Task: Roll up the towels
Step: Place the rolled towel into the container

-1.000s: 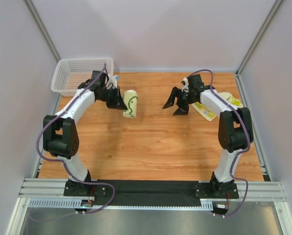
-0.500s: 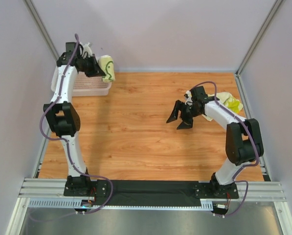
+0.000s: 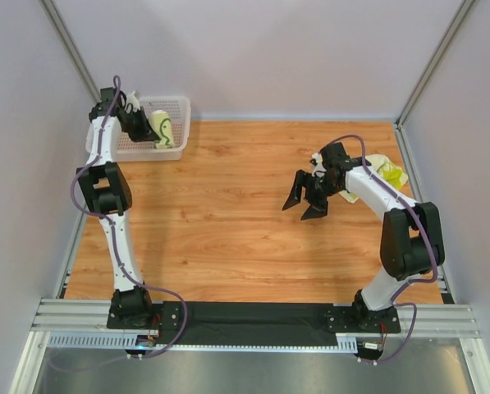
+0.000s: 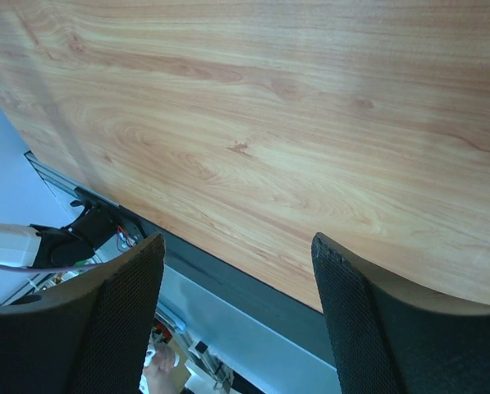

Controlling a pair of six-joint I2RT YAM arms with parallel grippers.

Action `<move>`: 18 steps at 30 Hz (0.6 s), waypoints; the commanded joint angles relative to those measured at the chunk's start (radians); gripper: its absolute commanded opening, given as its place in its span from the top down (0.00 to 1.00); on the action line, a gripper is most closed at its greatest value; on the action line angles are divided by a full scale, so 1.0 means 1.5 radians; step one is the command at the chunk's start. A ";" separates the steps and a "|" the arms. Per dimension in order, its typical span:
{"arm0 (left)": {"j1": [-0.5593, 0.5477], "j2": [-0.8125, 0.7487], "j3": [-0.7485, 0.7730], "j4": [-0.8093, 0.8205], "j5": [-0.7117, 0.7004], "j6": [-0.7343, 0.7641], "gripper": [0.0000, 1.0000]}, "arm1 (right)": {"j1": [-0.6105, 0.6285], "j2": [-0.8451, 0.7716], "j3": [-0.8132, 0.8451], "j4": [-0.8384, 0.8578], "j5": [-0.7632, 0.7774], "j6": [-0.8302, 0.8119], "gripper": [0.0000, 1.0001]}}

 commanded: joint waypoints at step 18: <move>-0.015 0.114 0.052 0.075 0.081 -0.014 0.62 | 0.033 0.084 0.119 -0.054 0.059 0.003 0.27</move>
